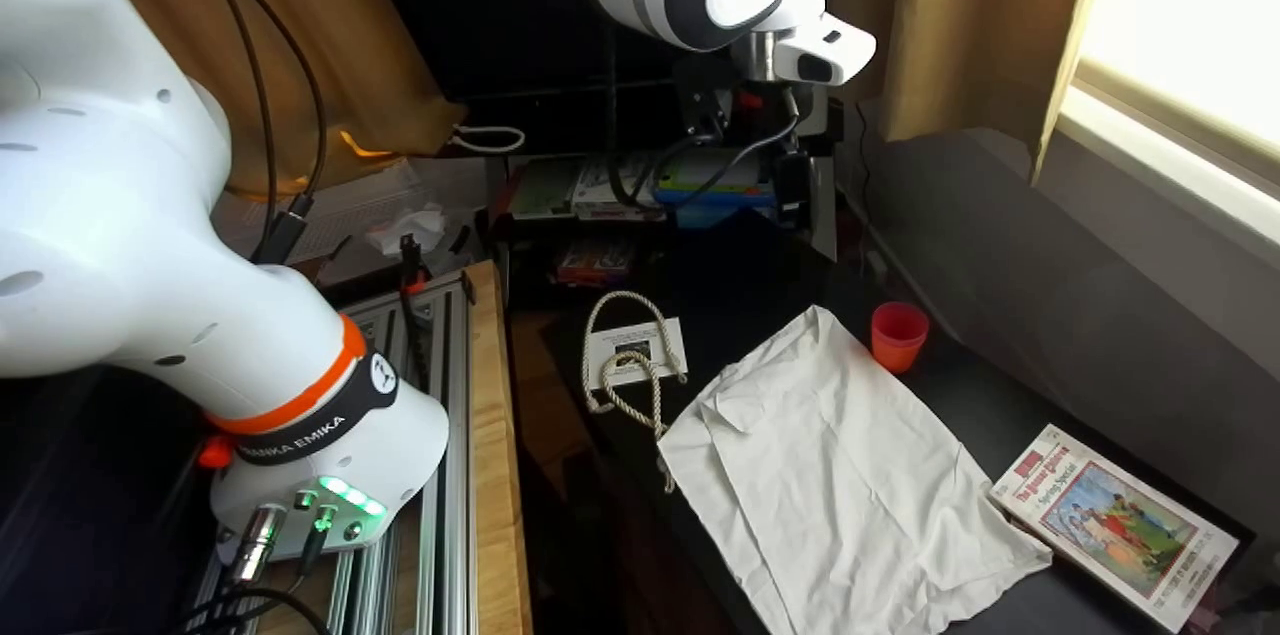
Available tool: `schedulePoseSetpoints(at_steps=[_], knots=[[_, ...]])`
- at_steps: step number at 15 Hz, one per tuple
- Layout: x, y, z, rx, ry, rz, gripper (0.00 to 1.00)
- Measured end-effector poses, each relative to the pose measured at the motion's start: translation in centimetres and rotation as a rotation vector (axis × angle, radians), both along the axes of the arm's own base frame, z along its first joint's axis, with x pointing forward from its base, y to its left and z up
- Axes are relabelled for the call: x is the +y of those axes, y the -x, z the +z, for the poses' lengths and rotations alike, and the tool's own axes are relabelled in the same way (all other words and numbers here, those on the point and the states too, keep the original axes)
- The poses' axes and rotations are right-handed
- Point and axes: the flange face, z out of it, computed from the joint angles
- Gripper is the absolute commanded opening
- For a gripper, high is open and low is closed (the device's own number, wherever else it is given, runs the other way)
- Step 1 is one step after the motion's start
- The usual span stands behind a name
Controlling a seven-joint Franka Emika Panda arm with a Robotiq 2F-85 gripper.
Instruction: Fold the white towel
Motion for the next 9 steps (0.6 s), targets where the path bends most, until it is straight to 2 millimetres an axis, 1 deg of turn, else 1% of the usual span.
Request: schedulePoseSetpoints(at_steps=[2,3,5,9], knots=[[-0.3,-0.1,-0.6,0.009,0.004,-0.015,1.0],[-0.3,-0.1,-1.6,0.028,0.001,-0.029,1.0],[0.3,-0.1,-4.9,0.065,-0.005,-0.055,1.0],[2.4,-0.3,-13.0,0.087,-0.015,-0.076,1.0]])
